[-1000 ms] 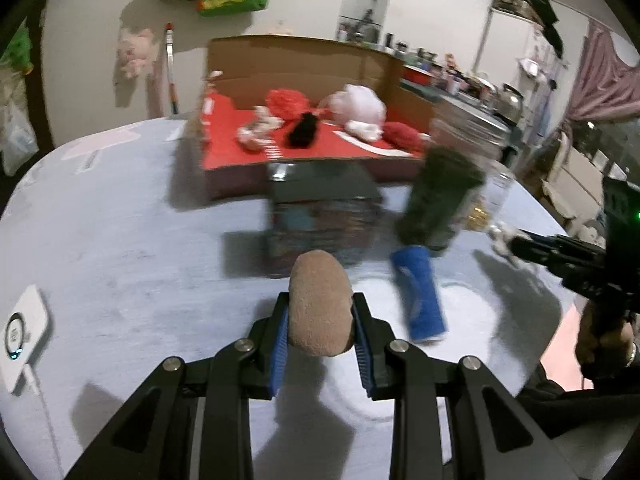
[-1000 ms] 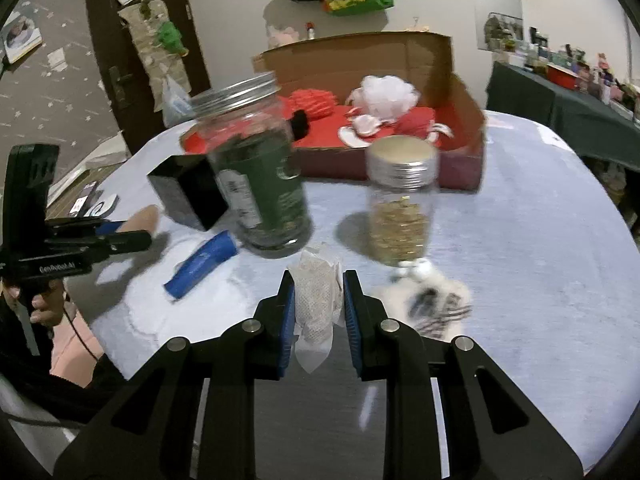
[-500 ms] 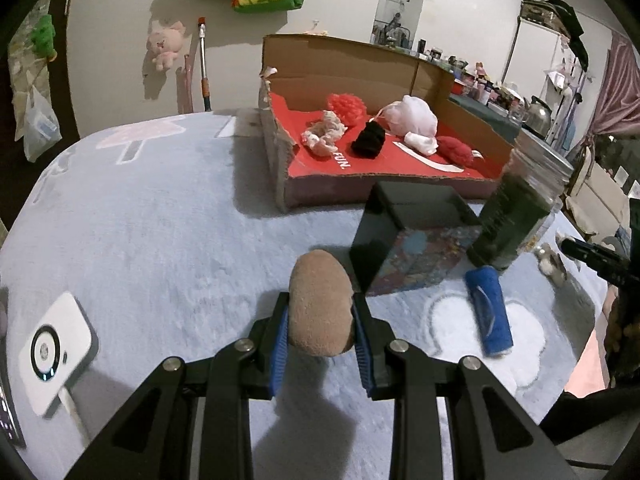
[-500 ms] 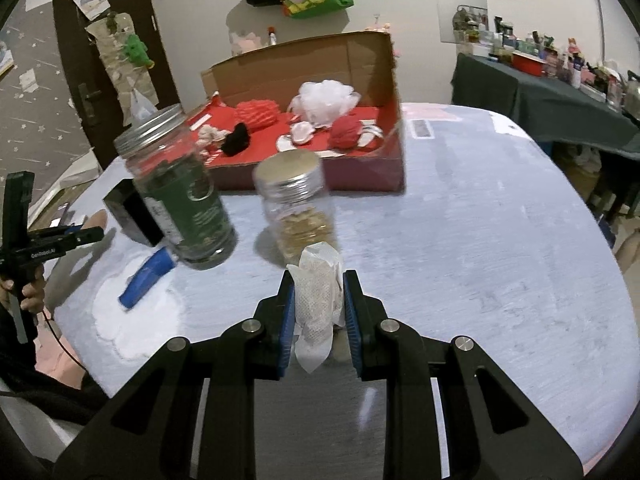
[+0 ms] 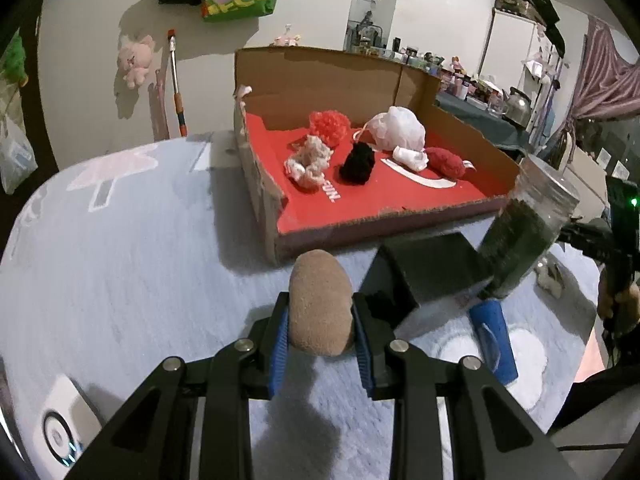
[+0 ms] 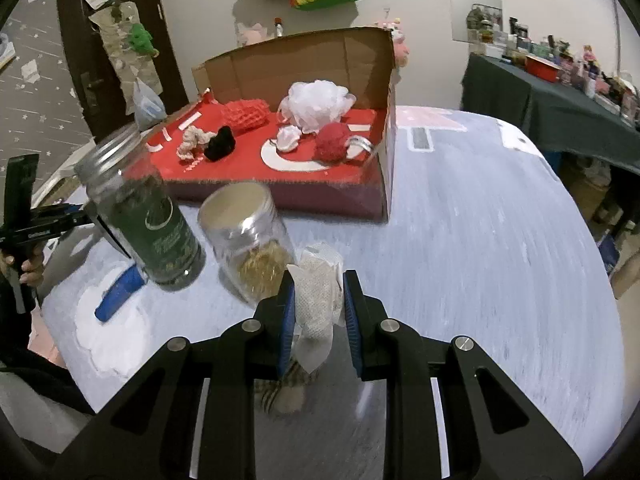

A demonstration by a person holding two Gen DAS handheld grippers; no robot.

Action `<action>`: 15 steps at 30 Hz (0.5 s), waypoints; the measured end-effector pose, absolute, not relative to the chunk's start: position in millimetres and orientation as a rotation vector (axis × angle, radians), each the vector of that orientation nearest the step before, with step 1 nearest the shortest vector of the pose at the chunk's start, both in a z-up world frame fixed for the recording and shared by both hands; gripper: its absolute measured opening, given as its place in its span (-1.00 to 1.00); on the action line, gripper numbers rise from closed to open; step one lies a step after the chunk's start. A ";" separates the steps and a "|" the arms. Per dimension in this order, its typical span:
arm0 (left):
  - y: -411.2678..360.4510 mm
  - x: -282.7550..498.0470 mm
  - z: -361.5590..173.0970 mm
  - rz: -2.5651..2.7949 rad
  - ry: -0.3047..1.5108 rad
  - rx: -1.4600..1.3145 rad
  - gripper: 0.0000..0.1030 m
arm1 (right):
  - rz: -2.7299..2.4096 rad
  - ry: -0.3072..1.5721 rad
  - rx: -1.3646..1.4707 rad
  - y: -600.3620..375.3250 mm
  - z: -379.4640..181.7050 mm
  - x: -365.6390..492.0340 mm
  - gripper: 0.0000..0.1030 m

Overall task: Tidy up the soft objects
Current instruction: 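Carry the beige sponge and white tissue into the red-lined box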

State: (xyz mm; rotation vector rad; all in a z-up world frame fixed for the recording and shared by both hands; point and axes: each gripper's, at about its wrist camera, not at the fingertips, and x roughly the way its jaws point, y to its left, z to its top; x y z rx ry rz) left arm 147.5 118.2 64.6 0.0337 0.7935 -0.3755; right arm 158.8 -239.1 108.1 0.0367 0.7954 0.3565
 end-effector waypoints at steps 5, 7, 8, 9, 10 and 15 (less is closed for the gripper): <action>112.8 160.7 81.3 -0.405 0.776 0.079 -0.41 | 0.396 0.791 0.030 -244.9 119.2 179.8 -0.58; 108.2 169.1 88.1 -0.423 0.776 0.094 -0.40 | 0.425 0.793 0.042 -246.4 124.2 190.3 -0.58; 105.9 173.2 90.9 -0.429 0.775 0.101 -0.40 | 0.443 0.797 0.048 -246.2 126.8 197.2 -0.58; 103.2 177.9 93.9 -0.436 0.773 0.106 -0.40 | 0.450 0.799 0.049 -245.3 128.5 201.4 -0.58; 99.6 183.5 96.3 -0.450 0.775 0.111 -0.40 | 0.460 0.801 0.045 -242.9 131.2 207.9 -0.58; 82.5 211.7 97.8 -0.478 0.827 0.117 -0.40 | 0.505 0.815 0.011 -226.1 141.3 236.7 -0.58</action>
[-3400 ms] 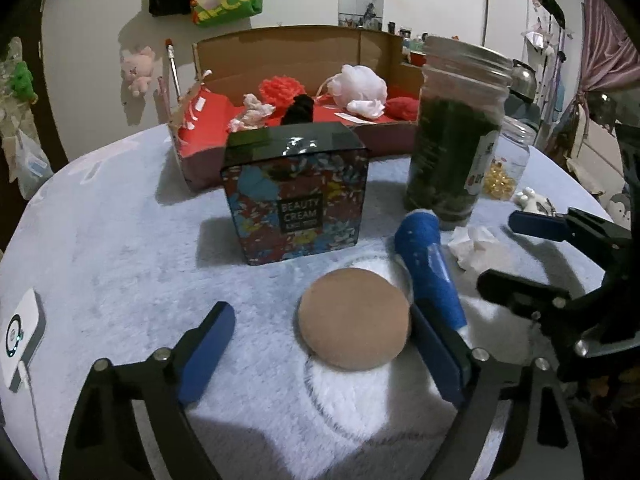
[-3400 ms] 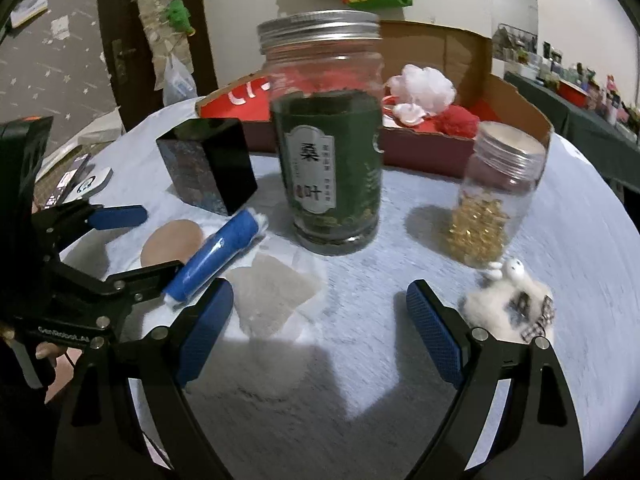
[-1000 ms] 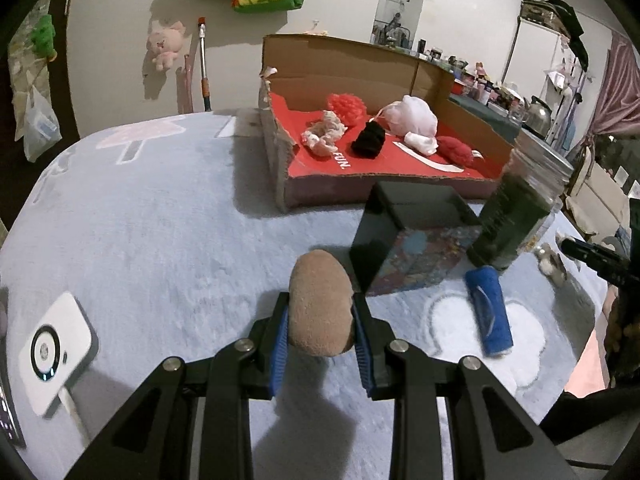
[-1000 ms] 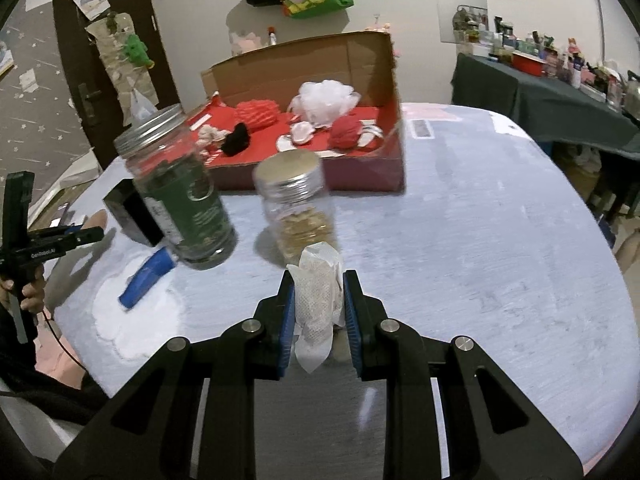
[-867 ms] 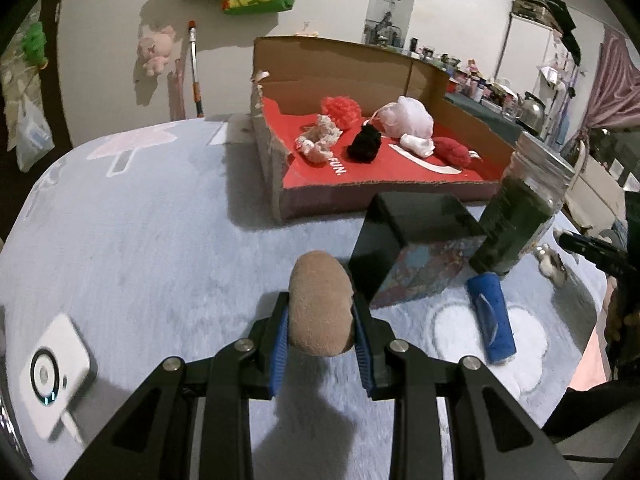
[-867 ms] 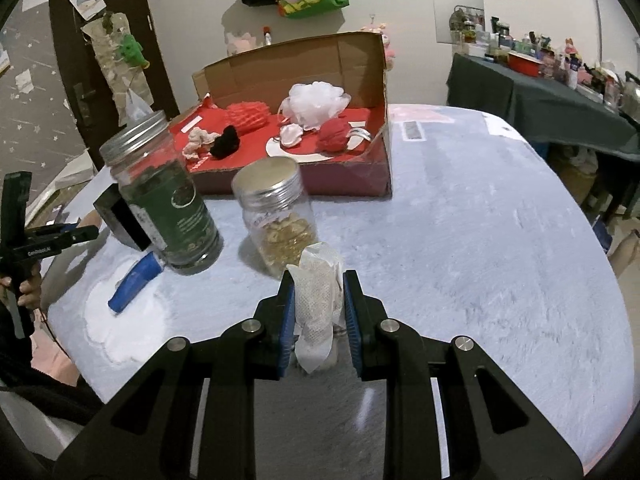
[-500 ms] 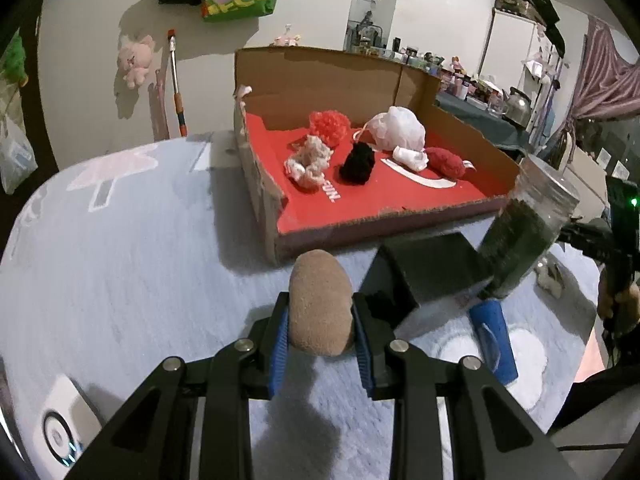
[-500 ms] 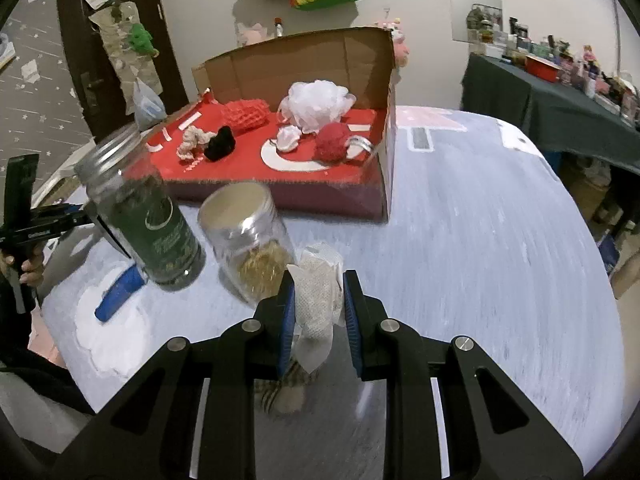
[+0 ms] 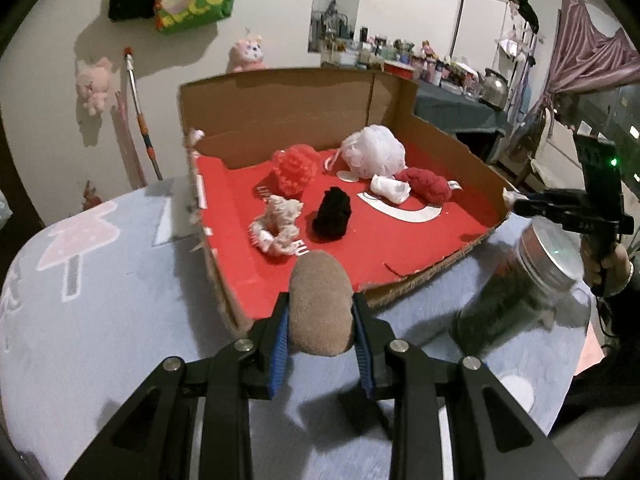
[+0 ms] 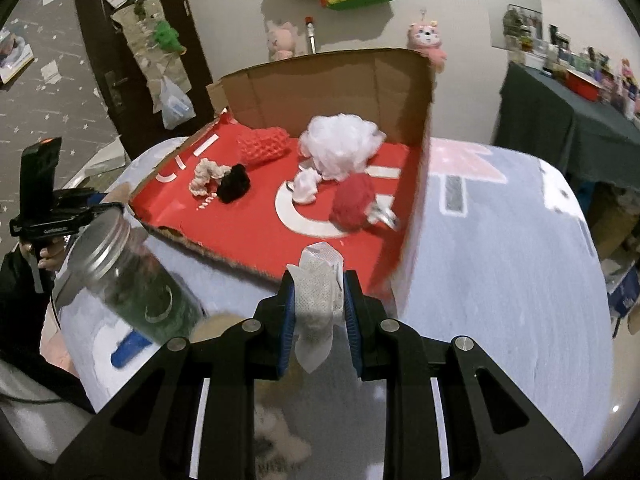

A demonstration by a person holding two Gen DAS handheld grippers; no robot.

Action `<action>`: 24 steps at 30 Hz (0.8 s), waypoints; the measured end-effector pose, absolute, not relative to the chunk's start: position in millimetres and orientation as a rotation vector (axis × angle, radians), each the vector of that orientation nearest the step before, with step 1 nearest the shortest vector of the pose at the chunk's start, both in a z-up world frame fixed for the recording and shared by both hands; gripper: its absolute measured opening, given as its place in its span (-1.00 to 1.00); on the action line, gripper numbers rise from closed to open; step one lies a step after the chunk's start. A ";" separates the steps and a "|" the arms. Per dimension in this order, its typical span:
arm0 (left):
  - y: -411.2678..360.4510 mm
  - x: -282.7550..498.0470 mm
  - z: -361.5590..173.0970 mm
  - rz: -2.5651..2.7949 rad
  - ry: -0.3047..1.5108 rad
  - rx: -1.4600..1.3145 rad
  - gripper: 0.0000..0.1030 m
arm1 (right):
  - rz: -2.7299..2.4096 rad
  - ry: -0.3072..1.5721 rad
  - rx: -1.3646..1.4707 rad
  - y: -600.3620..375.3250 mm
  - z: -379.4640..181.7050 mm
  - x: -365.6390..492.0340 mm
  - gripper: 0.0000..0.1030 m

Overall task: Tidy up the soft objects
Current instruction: 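Carry the beige sponge and white tissue into the red-lined box, then open both tools to release the sponge and tissue in the box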

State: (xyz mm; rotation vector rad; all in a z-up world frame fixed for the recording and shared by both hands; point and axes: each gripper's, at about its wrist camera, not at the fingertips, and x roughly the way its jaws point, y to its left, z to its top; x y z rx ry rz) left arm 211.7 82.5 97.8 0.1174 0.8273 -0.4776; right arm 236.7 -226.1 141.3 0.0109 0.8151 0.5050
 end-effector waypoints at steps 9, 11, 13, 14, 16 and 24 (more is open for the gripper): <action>55.2 251.1 88.8 -0.494 0.933 0.161 -0.40 | 0.513 0.923 -0.081 -192.0 133.1 280.5 -0.58; 50.5 258.0 84.8 -0.492 0.961 0.176 -0.39 | 0.503 0.959 -0.099 -186.8 127.9 288.9 -0.58; 45.6 266.8 78.7 -0.482 1.000 0.191 -0.39 | 0.499 0.997 -0.118 -180.9 121.4 297.2 -0.58; 44.2 271.0 75.5 -0.478 1.017 0.194 -0.39 | 0.494 1.009 -0.135 -177.2 119.0 299.5 -0.58; 42.4 278.4 70.3 -0.474 1.049 0.195 -0.39 | 0.493 1.038 -0.154 -171.8 114.2 303.5 -0.58; 39.1 291.5 58.1 -0.452 1.109 0.205 -0.38 | 0.459 1.111 -0.192 -162.0 100.6 318.5 -0.58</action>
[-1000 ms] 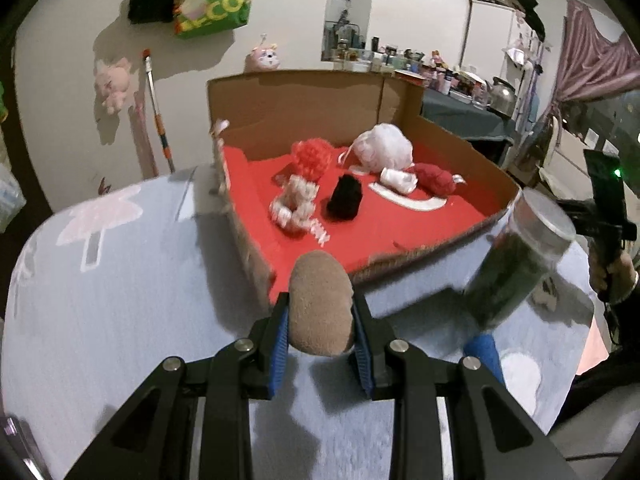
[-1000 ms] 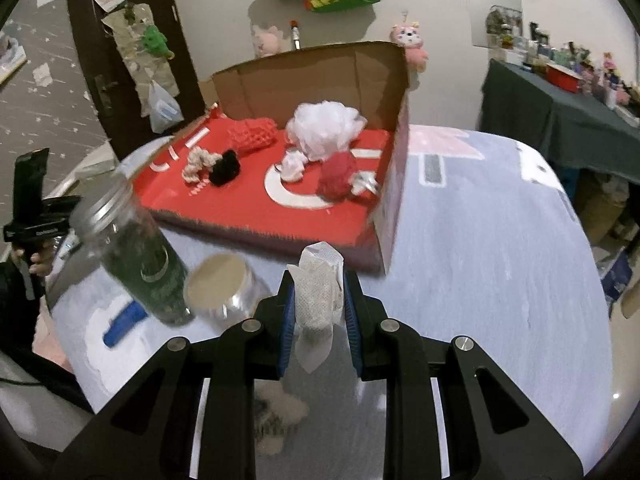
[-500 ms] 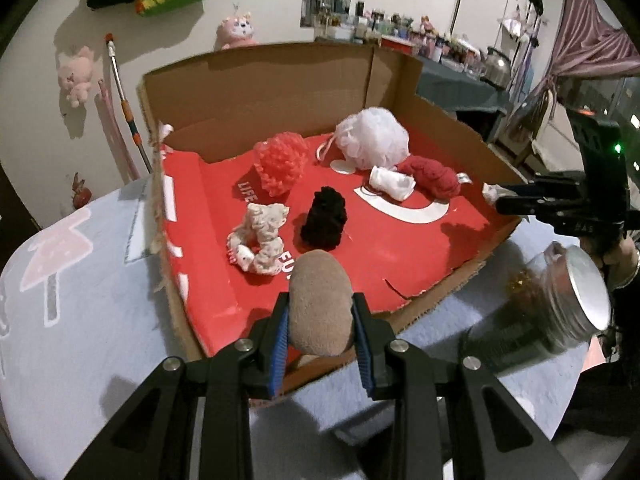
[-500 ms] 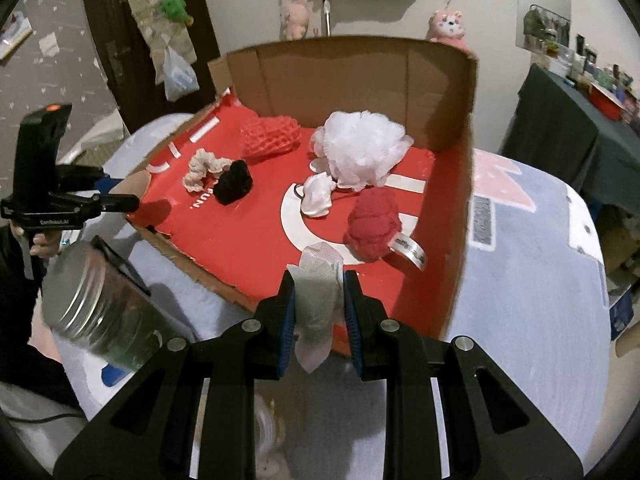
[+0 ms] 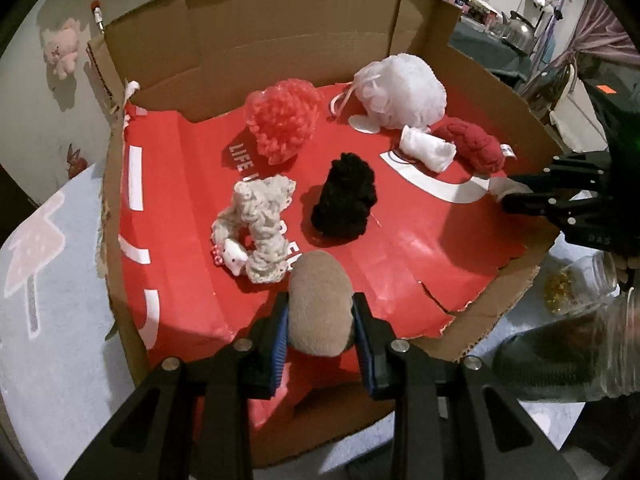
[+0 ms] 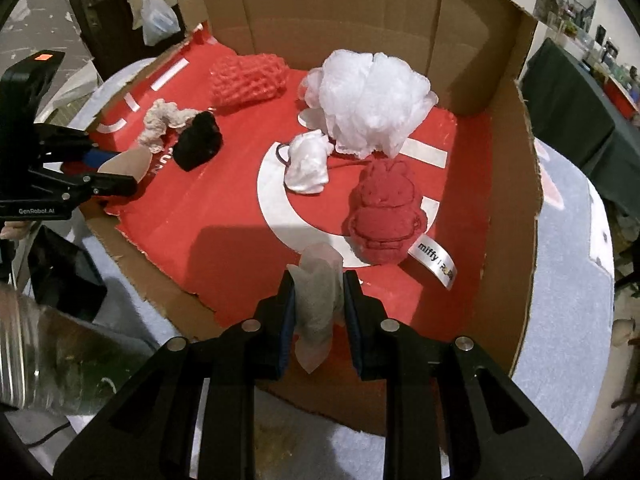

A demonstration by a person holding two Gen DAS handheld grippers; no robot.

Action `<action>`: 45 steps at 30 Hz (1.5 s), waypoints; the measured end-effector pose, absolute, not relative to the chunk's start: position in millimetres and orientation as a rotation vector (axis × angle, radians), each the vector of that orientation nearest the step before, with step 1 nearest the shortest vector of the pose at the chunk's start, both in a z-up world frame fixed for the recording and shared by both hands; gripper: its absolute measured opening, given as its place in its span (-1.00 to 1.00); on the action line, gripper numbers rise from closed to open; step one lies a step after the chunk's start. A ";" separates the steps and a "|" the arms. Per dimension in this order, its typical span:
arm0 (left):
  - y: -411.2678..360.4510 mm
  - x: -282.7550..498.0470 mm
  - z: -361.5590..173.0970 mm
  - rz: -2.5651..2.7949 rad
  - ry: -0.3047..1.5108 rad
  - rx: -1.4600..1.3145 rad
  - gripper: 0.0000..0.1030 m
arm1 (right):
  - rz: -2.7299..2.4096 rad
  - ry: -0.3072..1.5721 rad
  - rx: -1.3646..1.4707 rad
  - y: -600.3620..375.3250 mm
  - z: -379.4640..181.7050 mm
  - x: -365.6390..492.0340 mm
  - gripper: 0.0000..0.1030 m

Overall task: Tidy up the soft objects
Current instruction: 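Open both tools to release the sponge and tissue in the box, then withdraw both tools from the box toward the blue roll and white bear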

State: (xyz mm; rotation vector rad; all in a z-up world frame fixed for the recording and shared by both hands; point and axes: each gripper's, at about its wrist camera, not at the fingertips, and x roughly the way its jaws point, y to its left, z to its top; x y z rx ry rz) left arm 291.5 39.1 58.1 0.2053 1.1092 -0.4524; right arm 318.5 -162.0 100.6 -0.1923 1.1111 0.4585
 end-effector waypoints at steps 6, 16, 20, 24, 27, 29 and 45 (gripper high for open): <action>34.6 291.2 53.7 -0.438 1.119 0.232 -0.32 | 0.429 1.137 -0.240 -155.5 93.2 322.7 -0.57; 25.6 295.2 51.7 -0.421 1.125 0.255 -0.25 | 0.394 1.156 -0.260 -153.4 89.2 325.9 -0.52; 23.0 295.9 50.2 -0.429 1.126 0.250 -0.12 | 0.393 1.162 -0.250 -152.1 89.5 327.4 -0.51; 22.8 294.2 49.8 -0.436 1.115 0.248 0.03 | 0.395 1.172 -0.242 -153.0 90.0 328.2 -0.48; 26.3 289.4 55.1 -0.444 1.095 0.232 0.10 | 0.409 1.174 -0.220 -152.1 92.7 329.6 -0.23; 30.2 287.0 60.5 -0.453 1.081 0.208 0.20 | 0.437 1.164 -0.205 -150.2 97.4 325.9 0.10; 45.8 212.1 134.2 -0.418 0.802 0.043 0.83 | 0.348 0.947 -0.149 -172.2 180.7 272.9 0.36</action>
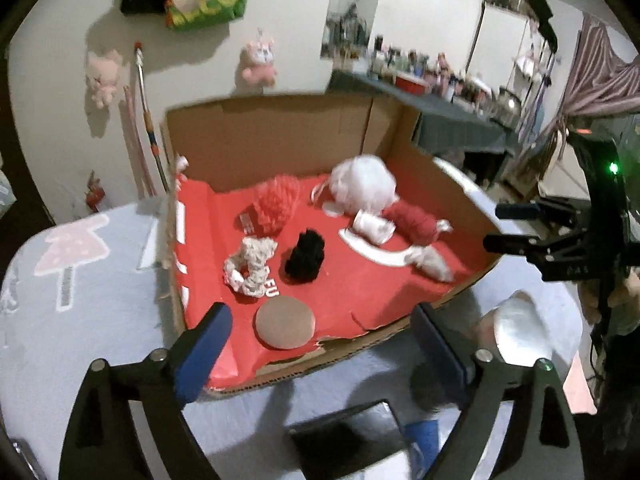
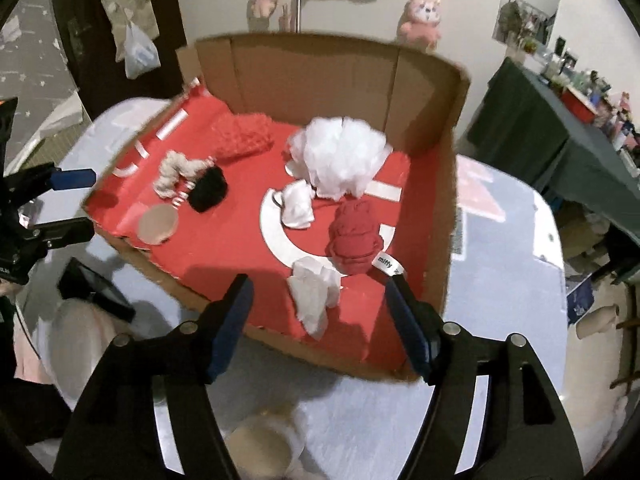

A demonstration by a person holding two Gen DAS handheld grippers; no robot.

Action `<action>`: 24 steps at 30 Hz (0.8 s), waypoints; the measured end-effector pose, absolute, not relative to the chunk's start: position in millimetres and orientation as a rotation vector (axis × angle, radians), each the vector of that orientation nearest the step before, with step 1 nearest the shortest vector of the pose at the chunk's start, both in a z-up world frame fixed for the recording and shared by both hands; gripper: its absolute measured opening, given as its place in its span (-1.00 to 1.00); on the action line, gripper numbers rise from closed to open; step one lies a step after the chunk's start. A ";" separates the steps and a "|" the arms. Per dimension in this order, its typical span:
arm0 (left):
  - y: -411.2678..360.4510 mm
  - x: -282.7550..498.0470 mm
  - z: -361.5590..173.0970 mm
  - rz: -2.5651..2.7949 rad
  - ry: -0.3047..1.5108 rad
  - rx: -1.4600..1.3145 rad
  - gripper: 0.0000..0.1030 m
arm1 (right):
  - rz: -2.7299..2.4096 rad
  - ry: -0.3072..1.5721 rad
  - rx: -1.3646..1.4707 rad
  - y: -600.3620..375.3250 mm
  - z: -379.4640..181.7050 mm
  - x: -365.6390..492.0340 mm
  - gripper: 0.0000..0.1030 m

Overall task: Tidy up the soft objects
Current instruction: 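Withdraw both tools from the box toward the blue roll and white bear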

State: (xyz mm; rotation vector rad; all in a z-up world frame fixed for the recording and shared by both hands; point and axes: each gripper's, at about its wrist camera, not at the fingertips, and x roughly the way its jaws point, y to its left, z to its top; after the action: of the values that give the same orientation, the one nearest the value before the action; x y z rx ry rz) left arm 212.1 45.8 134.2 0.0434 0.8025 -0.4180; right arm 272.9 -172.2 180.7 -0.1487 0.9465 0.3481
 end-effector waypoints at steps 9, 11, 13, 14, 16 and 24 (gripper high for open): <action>38.2 146.8 166.2 -0.359 0.611 0.054 0.99 | 0.329 0.745 -0.090 -173.5 222.9 196.2 0.62; 35.3 130.7 169.3 -0.343 0.572 0.047 0.99 | 0.314 0.705 -0.085 -172.6 227.6 178.4 0.63; 31.7 117.3 169.7 -0.322 0.537 0.052 0.99 | 0.305 0.674 -0.076 -171.6 230.5 163.4 0.63; 30.0 110.5 169.5 -0.312 0.522 0.051 0.99 | 0.299 0.660 -0.069 -171.6 231.2 156.1 0.63; 26.6 97.4 168.0 -0.302 0.499 0.042 0.99 | 0.287 0.622 -0.058 -170.8 233.2 138.4 0.63; 13.2 53.5 147.5 -0.264 0.435 0.036 0.99 | 0.215 0.505 -0.054 -163.0 222.1 85.7 0.75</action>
State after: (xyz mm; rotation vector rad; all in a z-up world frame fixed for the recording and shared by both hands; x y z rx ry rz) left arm 53.5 13.2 147.5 0.0360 0.4355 -0.2637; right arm 85.7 -163.0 222.1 -0.0544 0.5053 0.2149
